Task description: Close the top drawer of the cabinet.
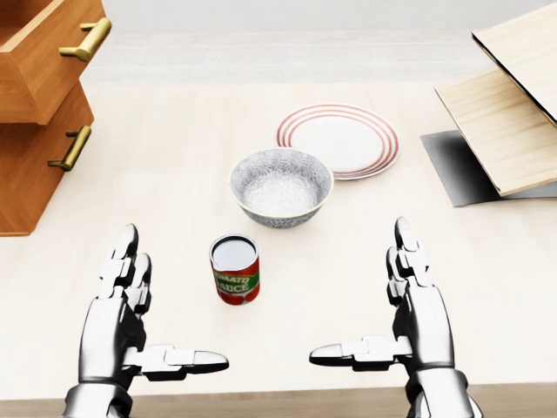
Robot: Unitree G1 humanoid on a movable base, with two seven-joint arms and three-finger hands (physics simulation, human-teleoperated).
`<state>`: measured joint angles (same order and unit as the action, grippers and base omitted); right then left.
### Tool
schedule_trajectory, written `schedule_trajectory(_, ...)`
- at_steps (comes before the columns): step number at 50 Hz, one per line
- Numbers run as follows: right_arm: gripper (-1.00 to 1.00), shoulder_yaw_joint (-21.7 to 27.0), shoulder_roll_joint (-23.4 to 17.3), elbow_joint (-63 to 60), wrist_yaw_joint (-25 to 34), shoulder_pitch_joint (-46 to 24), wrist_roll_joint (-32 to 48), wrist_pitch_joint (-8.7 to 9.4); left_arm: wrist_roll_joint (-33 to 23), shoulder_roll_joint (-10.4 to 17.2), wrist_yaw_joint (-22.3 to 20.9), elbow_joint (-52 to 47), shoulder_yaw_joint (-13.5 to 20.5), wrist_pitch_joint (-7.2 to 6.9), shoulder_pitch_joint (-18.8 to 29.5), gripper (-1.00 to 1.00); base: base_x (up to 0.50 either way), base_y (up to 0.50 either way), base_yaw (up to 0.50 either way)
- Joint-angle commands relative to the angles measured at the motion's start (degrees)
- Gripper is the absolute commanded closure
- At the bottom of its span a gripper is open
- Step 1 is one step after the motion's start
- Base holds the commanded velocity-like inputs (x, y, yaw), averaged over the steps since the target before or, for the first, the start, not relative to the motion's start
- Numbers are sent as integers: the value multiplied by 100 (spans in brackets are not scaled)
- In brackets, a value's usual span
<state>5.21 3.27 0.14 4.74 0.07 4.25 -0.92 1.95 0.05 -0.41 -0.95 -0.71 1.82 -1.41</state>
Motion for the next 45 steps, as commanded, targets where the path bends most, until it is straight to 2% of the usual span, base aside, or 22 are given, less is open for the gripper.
schedule_trajectory(1,-100,320,145,35,281,-90,92,72,-99,161,-87,260,218,98,98,-100,0,0,0)
schedule_trajectory(4,-100,77,-91,24,68,-64,-1,111,-117,147,-129,362,243,132,133,-100,0,0,0)
schedule_trajectory(6,-100,-63,-192,-19,-28,-61,2,162,131,124,-147,255,387,-204,211,-100,0,0,0)
schedule_trajectory(7,-100,-95,-237,-15,-88,-70,4,158,154,138,-185,210,382,-264,209,-100,0,0,0)
schedule_trajectory(8,-100,-128,-304,-5,-150,-84,65,232,120,148,-114,137,409,-358,214,-100,0,0,0)
schedule_trajectory(9,-100,-118,-329,-158,-153,-81,-15,336,329,94,-135,-156,453,-679,188,-100,0,0,0)
schedule_trajectory(10,-100,-135,-360,-279,-161,-68,-38,437,420,95,-168,-188,479,-682,181,-100,0,0,0)
schedule_trajectory(11,-100,-154,-420,-553,-159,-63,-15,592,333,116,-27,-537,462,-682,164,-100,0,0,0)
schedule_trajectory(18,-100,-83,-560,-1734,-153,-209,-66,592,382,145,-23,-1367,410,-682,296,-100,0,0,0)
schedule_trajectory(20,-100,-60,-588,-2172,-139,-299,-96,592,100,208,62,-1600,354,-682,268,-100,0,0,0)
schedule_trajectory(25,-100,-78,-704,-2457,0,-358,-24,592,268,198,45,-2297,447,-682,439,-100,0,0,0)
schedule_trajectory(29,-100,7,-710,-2793,43,-479,-62,592,244,188,63,-2193,514,-682,463,-100,0,0,0)
schedule_trajectory(32,-100,-11,-763,-3073,126,-589,-21,592,231,209,175,-2695,457,-682,594,-100,0,0,0)
schedule_trajectory(33,-100,23,-713,-3169,116,-600,-69,592,496,72,203,-3008,544,-682,687,-100,0,0,0)
schedule_trajectory(35,-100,-8,-785,-3301,147,-727,-16,592,423,162,288,-3166,490,-682,793,-100,0,0,0)
schedule_trajectory(40,-100,93,-824,-3354,191,-849,2,592,634,174,420,-3583,581,-682,1151,-100,0,0,0)
schedule_trajectory(42,-100,-5,-992,-3715,186,-1007,249,592,671,214,470,-3670,614,-682,1236,-100,0,0,0)
schedule_trajectory(45,-100,43,-961,-3848,268,-1293,230,592,527,321,502,-3783,423,-682,1271,-100,0,0,0)
